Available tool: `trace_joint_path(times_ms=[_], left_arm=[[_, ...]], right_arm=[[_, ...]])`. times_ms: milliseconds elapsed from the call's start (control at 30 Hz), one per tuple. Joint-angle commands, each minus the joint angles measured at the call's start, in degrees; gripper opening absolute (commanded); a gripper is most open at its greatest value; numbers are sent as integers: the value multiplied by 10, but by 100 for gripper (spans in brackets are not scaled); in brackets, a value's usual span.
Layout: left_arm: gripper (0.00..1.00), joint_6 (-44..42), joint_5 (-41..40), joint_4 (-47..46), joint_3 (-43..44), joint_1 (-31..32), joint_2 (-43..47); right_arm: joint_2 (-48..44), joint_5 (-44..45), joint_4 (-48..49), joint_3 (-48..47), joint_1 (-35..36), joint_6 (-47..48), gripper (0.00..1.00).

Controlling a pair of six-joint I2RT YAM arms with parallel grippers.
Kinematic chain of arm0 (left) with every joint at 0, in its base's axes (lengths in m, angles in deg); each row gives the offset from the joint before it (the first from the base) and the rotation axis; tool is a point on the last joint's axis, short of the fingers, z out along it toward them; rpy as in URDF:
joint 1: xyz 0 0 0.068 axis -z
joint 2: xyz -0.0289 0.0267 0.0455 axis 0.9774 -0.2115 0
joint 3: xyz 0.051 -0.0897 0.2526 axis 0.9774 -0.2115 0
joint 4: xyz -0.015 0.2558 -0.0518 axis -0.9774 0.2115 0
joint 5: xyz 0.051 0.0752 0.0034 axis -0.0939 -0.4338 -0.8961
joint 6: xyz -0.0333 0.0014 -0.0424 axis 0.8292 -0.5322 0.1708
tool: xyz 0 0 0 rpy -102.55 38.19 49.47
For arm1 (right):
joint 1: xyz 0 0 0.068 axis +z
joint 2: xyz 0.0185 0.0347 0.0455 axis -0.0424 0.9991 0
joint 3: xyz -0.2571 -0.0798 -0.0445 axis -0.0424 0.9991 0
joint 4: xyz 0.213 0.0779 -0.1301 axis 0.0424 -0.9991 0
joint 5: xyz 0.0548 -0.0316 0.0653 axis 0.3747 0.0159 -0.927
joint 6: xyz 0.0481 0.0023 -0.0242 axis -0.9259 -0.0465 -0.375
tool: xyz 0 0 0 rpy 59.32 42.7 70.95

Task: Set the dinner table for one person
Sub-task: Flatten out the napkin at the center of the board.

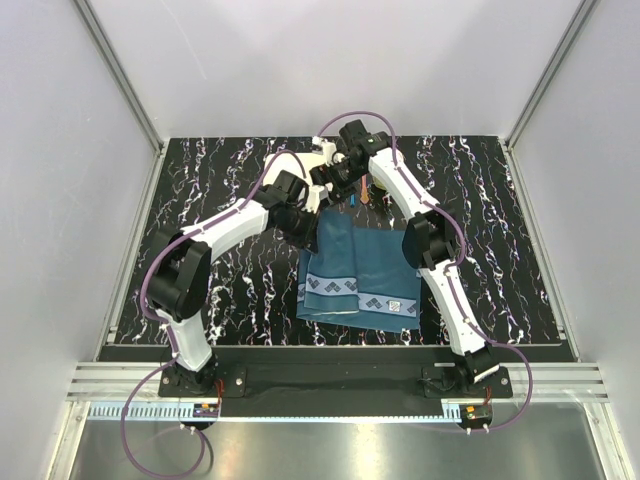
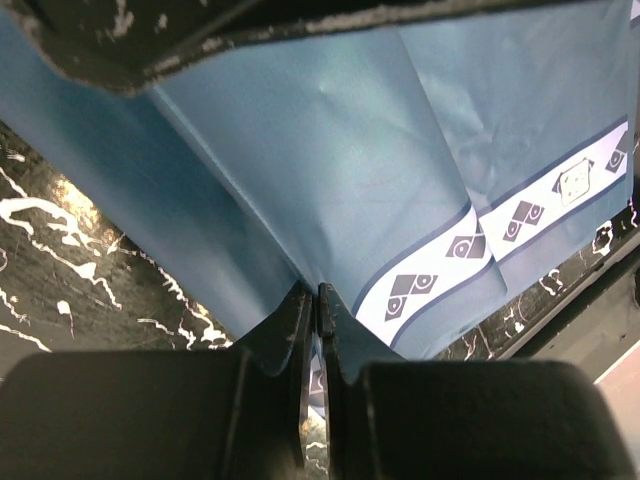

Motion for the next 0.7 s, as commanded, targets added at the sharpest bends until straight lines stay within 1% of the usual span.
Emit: trace_joint_path(times_ms=[0, 67, 133, 300, 500, 667], left_arm=[[8, 0, 0, -24, 2, 3, 14], [8, 0, 1, -24, 3, 3, 14], [8, -1, 0, -25, 5, 3, 15], [7, -3, 0, -25, 7, 3, 16], [6, -3, 7, -25, 15, 3, 23], [6, -4, 5, -21, 26, 3, 34]], right_arm=[[-43, -4, 3, -15, 14, 3, 91], [-46, 3, 4, -13, 14, 4, 94], [-48, 17, 5, -5, 14, 4, 95], [-49, 17, 5, 25, 12, 6, 95], [-22, 0, 6, 17, 12, -4, 95], [-10, 13, 9, 12, 12, 0, 95]])
